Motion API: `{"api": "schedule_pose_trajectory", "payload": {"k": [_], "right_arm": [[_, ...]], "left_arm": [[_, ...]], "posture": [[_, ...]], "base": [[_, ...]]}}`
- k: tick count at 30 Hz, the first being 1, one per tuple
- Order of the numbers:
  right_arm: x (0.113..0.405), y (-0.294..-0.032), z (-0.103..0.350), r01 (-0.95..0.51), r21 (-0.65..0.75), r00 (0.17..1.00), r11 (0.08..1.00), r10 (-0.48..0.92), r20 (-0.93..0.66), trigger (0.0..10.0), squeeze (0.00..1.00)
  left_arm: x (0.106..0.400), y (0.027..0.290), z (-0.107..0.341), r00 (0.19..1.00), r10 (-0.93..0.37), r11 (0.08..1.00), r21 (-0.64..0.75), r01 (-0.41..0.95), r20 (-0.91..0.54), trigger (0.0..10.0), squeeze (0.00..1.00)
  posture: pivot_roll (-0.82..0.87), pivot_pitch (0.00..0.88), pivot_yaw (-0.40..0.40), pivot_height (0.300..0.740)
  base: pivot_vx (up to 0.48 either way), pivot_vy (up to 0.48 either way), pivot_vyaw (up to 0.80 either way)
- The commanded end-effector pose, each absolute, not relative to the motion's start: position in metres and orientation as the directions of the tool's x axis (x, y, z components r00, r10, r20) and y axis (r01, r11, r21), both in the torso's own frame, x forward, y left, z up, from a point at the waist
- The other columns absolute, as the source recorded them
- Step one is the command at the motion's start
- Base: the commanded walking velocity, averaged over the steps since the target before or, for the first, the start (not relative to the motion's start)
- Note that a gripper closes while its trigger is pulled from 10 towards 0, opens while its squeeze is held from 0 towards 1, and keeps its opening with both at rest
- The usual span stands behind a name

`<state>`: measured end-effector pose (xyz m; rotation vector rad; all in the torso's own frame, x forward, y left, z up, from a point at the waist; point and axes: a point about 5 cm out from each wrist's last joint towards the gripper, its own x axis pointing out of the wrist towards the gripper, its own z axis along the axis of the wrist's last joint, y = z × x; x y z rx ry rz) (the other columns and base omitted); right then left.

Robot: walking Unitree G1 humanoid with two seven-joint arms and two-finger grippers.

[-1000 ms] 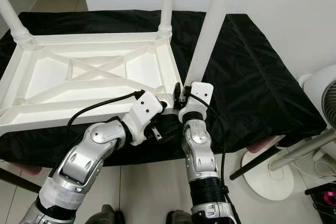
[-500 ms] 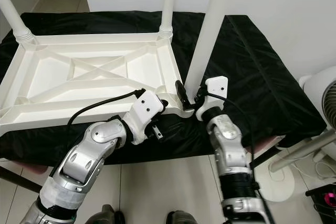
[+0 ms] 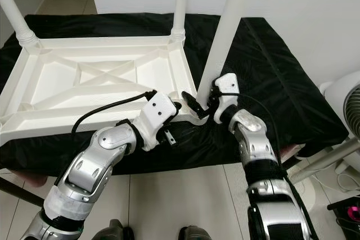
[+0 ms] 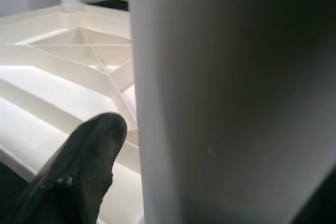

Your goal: Building children table

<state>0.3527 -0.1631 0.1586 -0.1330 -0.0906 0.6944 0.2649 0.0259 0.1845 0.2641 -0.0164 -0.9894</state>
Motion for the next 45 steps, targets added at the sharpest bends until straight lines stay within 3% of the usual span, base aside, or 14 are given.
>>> {"api": "schedule_pose_trajectory", "payload": {"k": [1,2,3,5,7,8,17,18,19,29,37,39,45], "right_arm": [[0.355,-0.160,0.154,-0.660,-0.177,0.743,0.730,0.669,-0.011,6.2,0.00],[0.355,-0.160,0.154,-0.660,-0.177,0.743,0.730,0.669,-0.011,6.2,0.00],[0.356,-0.160,0.153,-0.663,-0.180,0.741,0.727,0.672,-0.017,5.1,0.00],[0.356,-0.161,0.151,-0.667,-0.179,0.738,0.723,0.674,-0.030,4.6,0.00],[0.356,-0.162,0.145,-0.672,-0.173,0.736,0.720,0.675,-0.051,2.7,0.00],[0.356,-0.163,0.143,-0.672,-0.171,0.737,0.720,0.674,-0.058,0.4,0.00],[0.354,-0.171,0.134,-0.654,-0.148,0.755,0.742,0.651,-0.076,0.0,0.00],[0.354,-0.172,0.132,-0.646,-0.143,0.763,0.750,0.642,-0.077,6.0,0.00],[0.353,-0.173,0.131,-0.642,-0.131,0.766,0.755,0.638,-0.079,10.0,0.00],[0.353,-0.173,0.121,-0.570,-0.071,0.821,0.819,0.564,-0.092,10.0,0.00],[0.350,-0.155,0.114,-0.386,-0.005,0.920,0.923,0.385,-0.074,10.0,0.00],[0.348,-0.144,0.113,-0.267,0.042,0.960,0.963,0.270,-0.071,10.0,0.00],[0.342,-0.135,0.111,-0.111,0.075,0.991,0.991,0.116,-0.068,10.0,0.00]], "left_arm": [[0.269,0.028,0.187,0.612,-0.785,0.576,0.253,0.777,-0.093,10.0,0.00],[0.269,0.028,0.187,0.612,-0.785,0.576,0.253,0.777,-0.093,10.0,0.00],[0.269,0.029,0.187,0.613,-0.785,0.577,0.254,0.777,-0.092,10.0,0.00],[0.269,0.029,0.187,0.616,-0.782,0.580,0.255,0.774,-0.093,10.0,0.00],[0.269,0.031,0.188,0.624,-0.776,0.587,0.255,0.768,-0.094,10.0,0.00],[0.269,0.031,0.188,0.627,-0.774,0.590,0.255,0.766,-0.094,10.0,0.00],[0.269,0.032,0.188,0.628,-0.772,0.591,0.255,0.765,-0.095,10.0,0.00],[0.269,0.032,0.188,0.627,-0.773,0.590,0.256,0.766,-0.096,10.0,0.00],[0.269,0.032,0.188,0.626,-0.774,0.589,0.256,0.767,-0.096,10.0,0.00],[0.268,0.032,0.188,0.621,-0.777,0.584,0.255,0.771,-0.098,10.0,0.00],[0.264,0.027,0.186,0.607,-0.789,0.573,0.244,0.783,-0.097,10.0,0.00],[0.263,0.027,0.185,0.605,-0.791,0.570,0.243,0.785,-0.097,10.0,0.00],[0.262,0.026,0.184,0.603,-0.792,0.569,0.243,0.786,-0.097,10.0,0.00]], "posture": [[-0.07,0.038,-0.007,0.740],[-0.07,0.038,-0.007,0.740],[-0.07,0.038,-0.007,0.740],[-0.05,0.041,-0.015,0.740],[-0.05,0.041,-0.015,0.740],[-0.04,0.044,-0.017,0.740],[-0.04,0.045,-0.012,0.740],[-0.05,0.046,-0.010,0.740],[-0.05,0.046,-0.010,0.740],[-0.05,0.051,-0.007,0.740],[-0.06,0.043,-0.022,0.740],[-0.06,0.038,-0.026,0.740],[-0.06,0.032,-0.035,0.740]], "base": [[0.000,0.000,0.00],[0.000,0.000,0.00],[0.000,0.000,0.00],[0.000,0.000,0.00],[0.000,0.000,0.00],[0.000,0.000,0.00],[0.000,0.000,0.00],[0.000,0.000,0.00],[0.000,0.000,0.00],[0.000,0.000,0.00],[0.000,0.000,0.00],[0.000,0.000,0.00],[0.000,0.000,0.00]]}}
